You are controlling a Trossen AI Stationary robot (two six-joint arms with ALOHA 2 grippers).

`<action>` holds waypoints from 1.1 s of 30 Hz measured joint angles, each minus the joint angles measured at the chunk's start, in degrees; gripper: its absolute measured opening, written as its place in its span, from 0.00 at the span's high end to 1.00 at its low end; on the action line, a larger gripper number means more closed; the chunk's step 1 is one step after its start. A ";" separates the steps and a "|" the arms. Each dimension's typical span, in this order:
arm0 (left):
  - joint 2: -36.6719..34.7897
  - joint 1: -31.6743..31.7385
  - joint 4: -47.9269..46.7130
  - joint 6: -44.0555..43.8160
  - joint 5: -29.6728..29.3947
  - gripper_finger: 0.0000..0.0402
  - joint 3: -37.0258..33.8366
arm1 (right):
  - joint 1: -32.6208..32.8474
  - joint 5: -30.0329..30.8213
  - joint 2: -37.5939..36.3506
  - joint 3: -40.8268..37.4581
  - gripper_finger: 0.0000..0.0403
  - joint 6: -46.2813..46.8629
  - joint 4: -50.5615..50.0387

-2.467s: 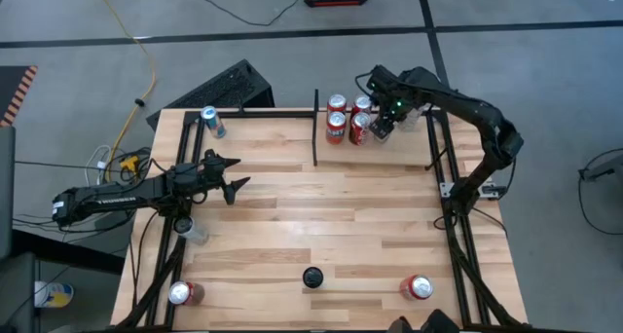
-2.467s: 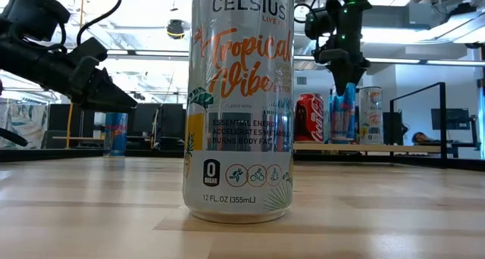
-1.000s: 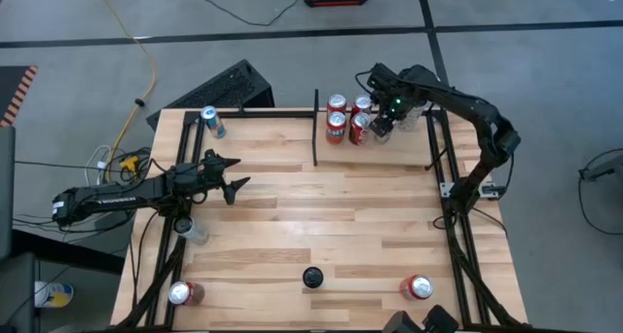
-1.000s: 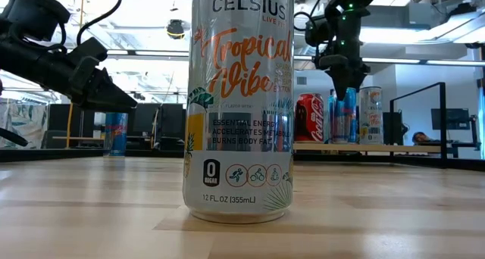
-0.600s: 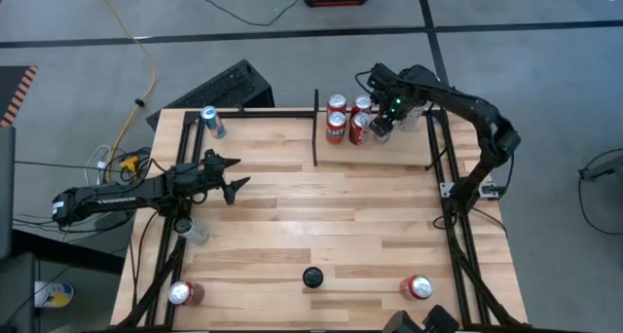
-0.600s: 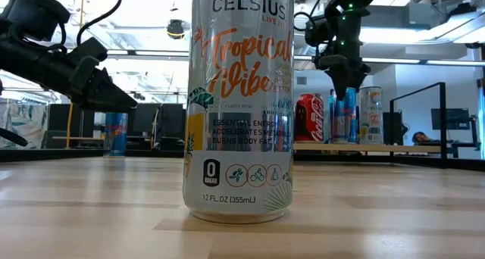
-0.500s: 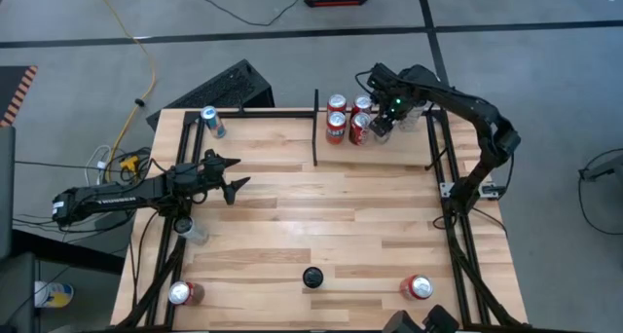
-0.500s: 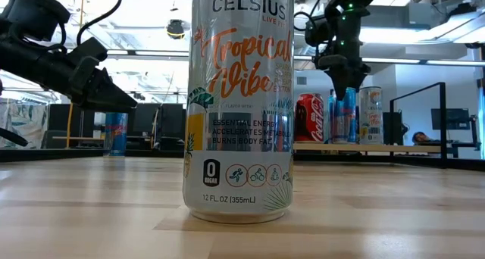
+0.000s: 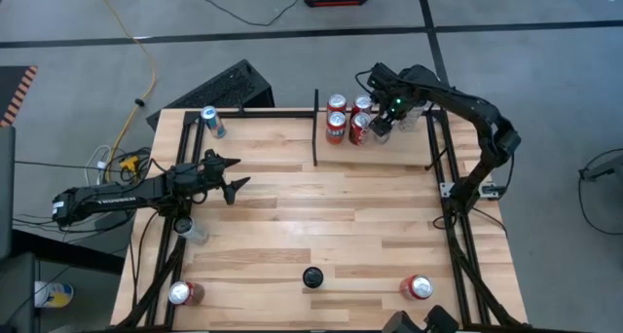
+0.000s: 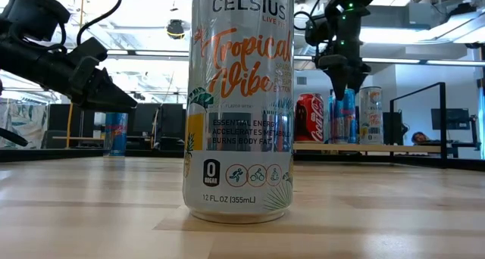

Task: Place canned beverage on shelf
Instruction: Put the bottom blue soda can on the shelf aligned with the other blue soda can, then put the bottom white-yellow soda can on the shelf aligned with the other soda can

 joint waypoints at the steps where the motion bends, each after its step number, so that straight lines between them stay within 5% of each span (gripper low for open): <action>1: 0.00 -0.01 0.00 0.00 0.00 0.17 -0.01 | 0.00 0.02 0.00 0.00 0.10 0.00 -0.03; 9: 0.00 -0.01 0.02 0.00 0.00 0.17 -0.01 | 0.12 0.16 -0.17 2.10 0.09 0.56 -5.44; 19: -0.01 -0.01 0.00 0.00 -0.01 0.17 -0.01 | 6.19 3.84 -0.17 13.90 0.10 4.26 -14.17; 33: -0.01 0.01 0.00 0.00 -0.01 0.17 -0.01 | 34.03 4.45 -9.76 17.97 0.10 10.31 -14.23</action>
